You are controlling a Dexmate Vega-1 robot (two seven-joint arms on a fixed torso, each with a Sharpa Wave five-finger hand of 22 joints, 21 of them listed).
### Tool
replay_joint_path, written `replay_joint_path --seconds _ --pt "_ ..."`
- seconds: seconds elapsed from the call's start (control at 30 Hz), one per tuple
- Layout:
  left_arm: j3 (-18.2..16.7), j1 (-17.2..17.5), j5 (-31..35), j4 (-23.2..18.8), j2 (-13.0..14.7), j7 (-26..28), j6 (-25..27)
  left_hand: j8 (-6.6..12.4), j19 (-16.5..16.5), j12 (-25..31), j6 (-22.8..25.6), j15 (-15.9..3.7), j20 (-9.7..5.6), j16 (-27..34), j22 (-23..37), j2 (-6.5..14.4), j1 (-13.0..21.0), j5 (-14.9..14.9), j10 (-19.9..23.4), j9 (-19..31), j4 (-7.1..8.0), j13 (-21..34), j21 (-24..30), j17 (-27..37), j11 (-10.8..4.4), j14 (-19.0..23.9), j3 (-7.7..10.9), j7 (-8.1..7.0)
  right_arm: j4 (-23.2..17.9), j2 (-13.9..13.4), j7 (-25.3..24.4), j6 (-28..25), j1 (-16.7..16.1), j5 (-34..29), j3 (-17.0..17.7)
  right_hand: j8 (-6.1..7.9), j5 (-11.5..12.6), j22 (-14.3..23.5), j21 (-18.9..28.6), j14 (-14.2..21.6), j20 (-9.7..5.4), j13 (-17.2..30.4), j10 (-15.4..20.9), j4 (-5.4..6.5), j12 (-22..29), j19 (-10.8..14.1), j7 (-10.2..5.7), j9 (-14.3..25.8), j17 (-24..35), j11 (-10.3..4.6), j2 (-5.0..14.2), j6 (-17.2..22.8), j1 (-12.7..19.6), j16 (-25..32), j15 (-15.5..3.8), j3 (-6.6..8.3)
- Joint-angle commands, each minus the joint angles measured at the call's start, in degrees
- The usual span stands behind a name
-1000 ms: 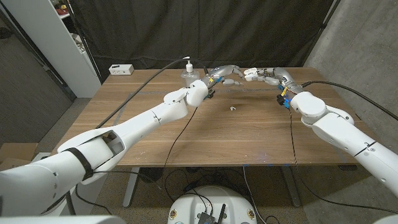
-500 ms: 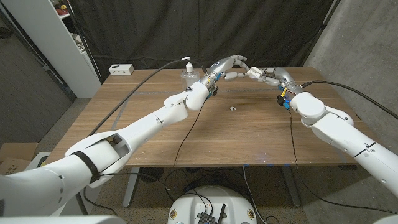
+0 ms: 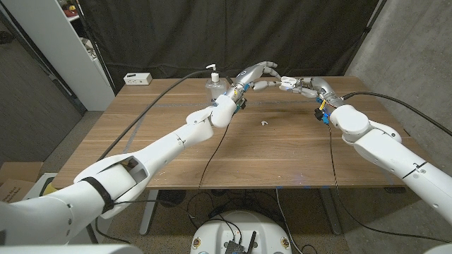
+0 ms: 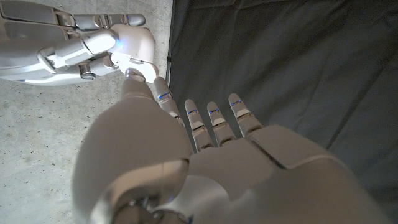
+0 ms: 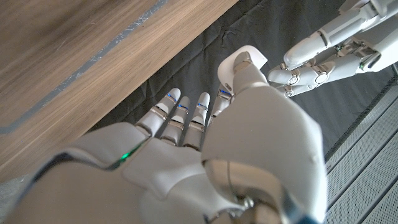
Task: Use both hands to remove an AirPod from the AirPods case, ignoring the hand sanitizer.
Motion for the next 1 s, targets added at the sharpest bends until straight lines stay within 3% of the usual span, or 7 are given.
replay_joint_path --seconds 0.03,0.33,0.37,0.6,0.77,1.0 --pt "-1.24 1.82 1.04 -2.16 1.22 2.54 0.9 -0.88 0.69 0.04 -1.66 -4.69 0.11 -0.18 0.29 -0.39 -0.3 -0.14 -0.5 0.06 0.04 0.25 0.12 0.27 -0.02 0.16 -0.6 -0.59 -1.44 -1.22 0.89 -2.48 0.38 -0.33 -0.21 0.7 0.33 0.17 0.22 0.6 0.31 0.16 0.21 0.04 -0.22 0.3 -1.12 12.01 0.1 0.55 0.58 3.29 0.58 0.21 -5.12 0.09" --pt "-2.24 1.64 -1.2 -0.35 1.41 5.04 -8.49 -0.64 0.88 -0.02 -1.08 -4.85 0.4 -0.31 0.34 0.05 0.99 -0.05 -0.59 0.15 -0.62 0.52 0.02 0.26 -0.2 0.45 -0.12 -2.01 -5.63 -5.39 4.92 -12.54 5.0 -2.78 -3.36 0.96 0.5 0.16 0.25 0.8 0.38 0.21 0.87 -0.17 -0.01 0.45 -0.02 12.74 0.06 1.33 0.61 3.38 0.98 0.21 -5.1 0.25" --pt "-2.43 1.65 -1.62 -0.25 1.4 4.98 -9.53 -0.4 0.93 -0.01 -0.5 -5.01 0.3 -0.33 0.35 0.16 1.25 -0.03 -0.57 0.18 -0.75 0.58 0.01 0.27 -0.33 0.48 -0.01 -2.73 -6.07 -5.65 5.46 -13.95 5.84 -3.08 -3.93 1.01 0.52 0.16 0.25 0.82 0.36 0.22 0.84 -0.17 -0.03 0.45 0.11 12.84 0.06 1.27 0.63 3.42 1.0 0.21 -5.06 0.27" --pt "-3.9 1.77 -6.81 -1.0 2.3 -1.42 -13.97 0.12 0.02 -0.73 1.15 -4.47 0.67 -1.1 0.38 0.38 2.82 0.13 -2.22 0.13 -1.58 0.86 -0.51 0.35 -0.35 -1.34 0.48 -4.39 -7.77 -5.87 7.59 -19.3 9.14 -3.14 -5.81 1.12 0.63 0.16 0.22 0.77 0.21 0.25 0.81 -0.13 -0.08 0.42 0.29 13.36 0.07 1.29 0.69 3.24 1.03 0.16 -5.01 0.32" --pt "-4.82 1.87 -10.89 -2.38 3.45 -8.97 -12.4 0.25 -0.42 -1.22 1.8 -3.78 1.2 -1.42 0.39 0.46 3.38 0.28 -3.34 0.05 -1.86 0.96 -0.74 0.42 -0.35 -2.65 0.6 -4.71 -9.5 -5.92 7.36 -22.06 10.25 -3.62 -6.61 1.02 0.68 0.16 0.24 0.88 0.19 0.26 0.92 -0.08 -0.05 0.48 0.38 13.33 0.07 1.58 0.71 3.29 1.01 0.19 -4.75 0.31" --pt "-5.69 2.19 -12.71 -5.02 4.7 -15.01 -7.44 0.52 -0.99 -2.09 2.97 -2.66 1.69 -1.86 0.41 0.46 3.93 0.69 -5.28 0.04 -2.07 1.03 -1.01 0.49 0.12 -5.17 0.53 -4.47 -11.4 -6.1 6.36 -24.87 10.88 -4.33 -7.1 0.84 0.75 0.17 0.23 0.95 0.17 0.25 0.94 -0.09 -0.09 0.48 0.8 13.24 0.07 1.97 0.68 3.3 1.04 0.18 -4.65 0.32"
